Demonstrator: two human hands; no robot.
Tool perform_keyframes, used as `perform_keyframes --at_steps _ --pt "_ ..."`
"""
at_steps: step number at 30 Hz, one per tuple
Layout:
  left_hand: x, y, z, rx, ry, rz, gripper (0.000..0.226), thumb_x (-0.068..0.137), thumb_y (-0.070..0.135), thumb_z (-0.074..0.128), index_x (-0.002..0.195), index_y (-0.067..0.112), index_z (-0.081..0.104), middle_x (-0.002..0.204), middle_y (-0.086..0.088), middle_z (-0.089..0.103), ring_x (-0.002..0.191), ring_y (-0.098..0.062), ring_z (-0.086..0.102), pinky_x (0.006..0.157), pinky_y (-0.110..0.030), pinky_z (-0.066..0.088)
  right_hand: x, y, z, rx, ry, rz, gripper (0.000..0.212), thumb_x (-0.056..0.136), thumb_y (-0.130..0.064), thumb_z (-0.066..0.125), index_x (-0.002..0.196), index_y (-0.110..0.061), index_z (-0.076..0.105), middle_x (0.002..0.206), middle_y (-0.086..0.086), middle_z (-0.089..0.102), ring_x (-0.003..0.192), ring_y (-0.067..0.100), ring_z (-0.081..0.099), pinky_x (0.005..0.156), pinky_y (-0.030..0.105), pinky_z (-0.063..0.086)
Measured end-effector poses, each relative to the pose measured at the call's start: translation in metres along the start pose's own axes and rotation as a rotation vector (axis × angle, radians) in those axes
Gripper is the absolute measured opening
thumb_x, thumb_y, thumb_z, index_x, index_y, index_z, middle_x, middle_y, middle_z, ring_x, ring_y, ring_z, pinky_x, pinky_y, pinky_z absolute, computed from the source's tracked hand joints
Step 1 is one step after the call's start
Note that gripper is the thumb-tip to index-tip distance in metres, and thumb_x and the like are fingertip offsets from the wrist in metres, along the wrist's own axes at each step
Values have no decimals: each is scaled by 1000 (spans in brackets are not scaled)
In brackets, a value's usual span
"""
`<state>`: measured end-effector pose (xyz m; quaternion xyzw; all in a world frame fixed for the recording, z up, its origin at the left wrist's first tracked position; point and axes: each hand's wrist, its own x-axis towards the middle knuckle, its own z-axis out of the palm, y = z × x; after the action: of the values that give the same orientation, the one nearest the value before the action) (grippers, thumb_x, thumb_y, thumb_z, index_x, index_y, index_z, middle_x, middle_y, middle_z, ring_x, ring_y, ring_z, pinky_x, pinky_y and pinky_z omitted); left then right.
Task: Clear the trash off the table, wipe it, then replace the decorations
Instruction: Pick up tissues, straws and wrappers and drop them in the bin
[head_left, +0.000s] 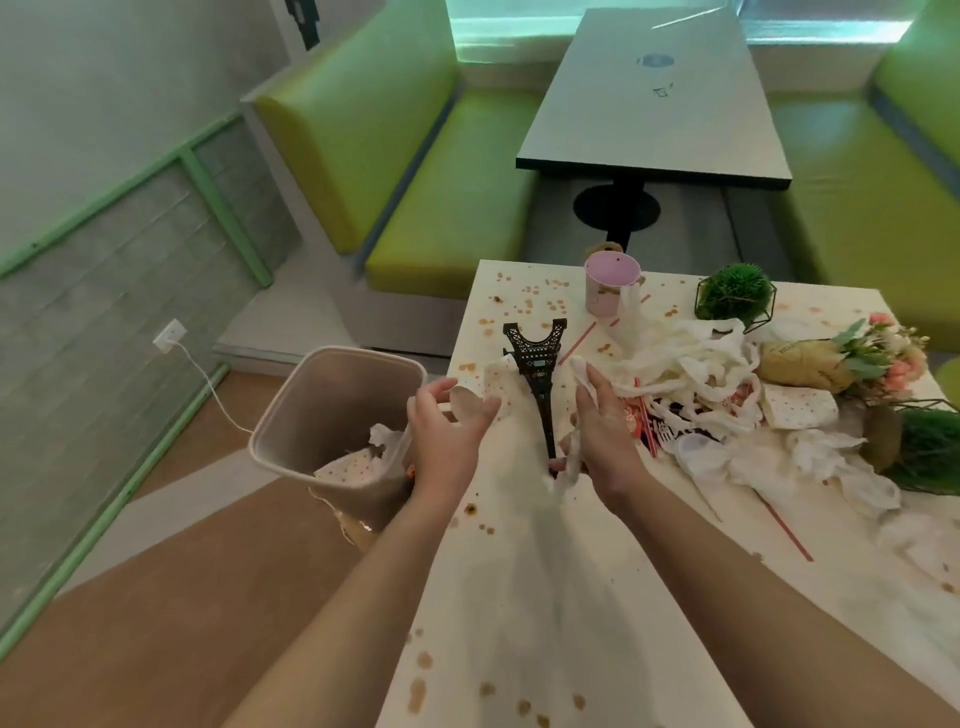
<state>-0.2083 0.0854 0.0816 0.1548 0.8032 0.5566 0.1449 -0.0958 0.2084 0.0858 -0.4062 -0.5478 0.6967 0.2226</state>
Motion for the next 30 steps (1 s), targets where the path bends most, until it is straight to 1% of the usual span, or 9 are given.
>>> perform_keyframes --at_steps 4,6,8,10,13,16,21,25,30 --pt "11 -1 -46 -56 103 50 51 76 45 79 114 38 46 116 16 41 111 -12 53 96 -37 50 -1 1 27 -83 -43 -31 28 101 -50 41 121 -38 56 75 -3 48 53 11 41 47 25 37" --pt "17 -4 -68 -33 142 44 51 78 42 79 116 35 46 114 15 40 110 -13 53 96 -39 50 -3 -1 40 -63 -60 -5 34 99 -53 45 98 -23 59 60 -4 37 47 9 32 43 24 28" --pt "23 -9 -89 18 192 43 51 79 39 78 120 30 48 115 11 40 109 -13 52 97 -36 49 -4 -3 54 -43 -58 47 40 96 -54 49 77 -19 46 55 -6 30 45 8 26 41 22 23" --pt "27 -16 -104 112 249 43 53 80 40 77 123 26 50 119 8 41 108 -10 47 98 -33 46 -3 -4 62 -9 -50 85 40 96 -46 55 71 -22 37 55 -6 29 44 8 25 39 21 23" --pt "32 -29 -120 274 285 12 55 81 42 75 127 23 51 127 1 44 112 -13 43 97 -36 43 0 -3 76 5 -60 84 39 93 -13 60 67 -23 33 59 -2 27 45 9 22 38 21 22" --pt "37 -38 -129 401 168 -40 58 84 45 71 133 23 49 133 -2 44 124 -20 41 94 -35 41 1 -5 92 9 -91 69 45 82 14 46 65 -23 26 64 0 26 50 12 21 42 23 20" --pt "34 -35 -127 607 -27 58 58 86 65 55 134 34 52 135 6 44 128 -15 35 103 -38 37 3 -16 121 138 -109 66 39 93 7 48 71 -20 31 71 0 31 55 11 29 46 21 29" --pt "27 -26 -115 386 -438 86 71 71 75 54 130 36 59 113 8 51 98 -4 51 88 -26 46 4 -24 141 360 -125 117 33 100 -1 47 77 -19 32 72 0 33 52 9 31 48 22 32" --pt "26 -33 -110 236 -499 -5 30 86 50 67 107 28 66 95 5 63 82 -6 58 70 -20 47 4 -25 157 406 -140 141 20 100 -12 53 86 -14 38 69 1 34 48 9 38 51 25 37"
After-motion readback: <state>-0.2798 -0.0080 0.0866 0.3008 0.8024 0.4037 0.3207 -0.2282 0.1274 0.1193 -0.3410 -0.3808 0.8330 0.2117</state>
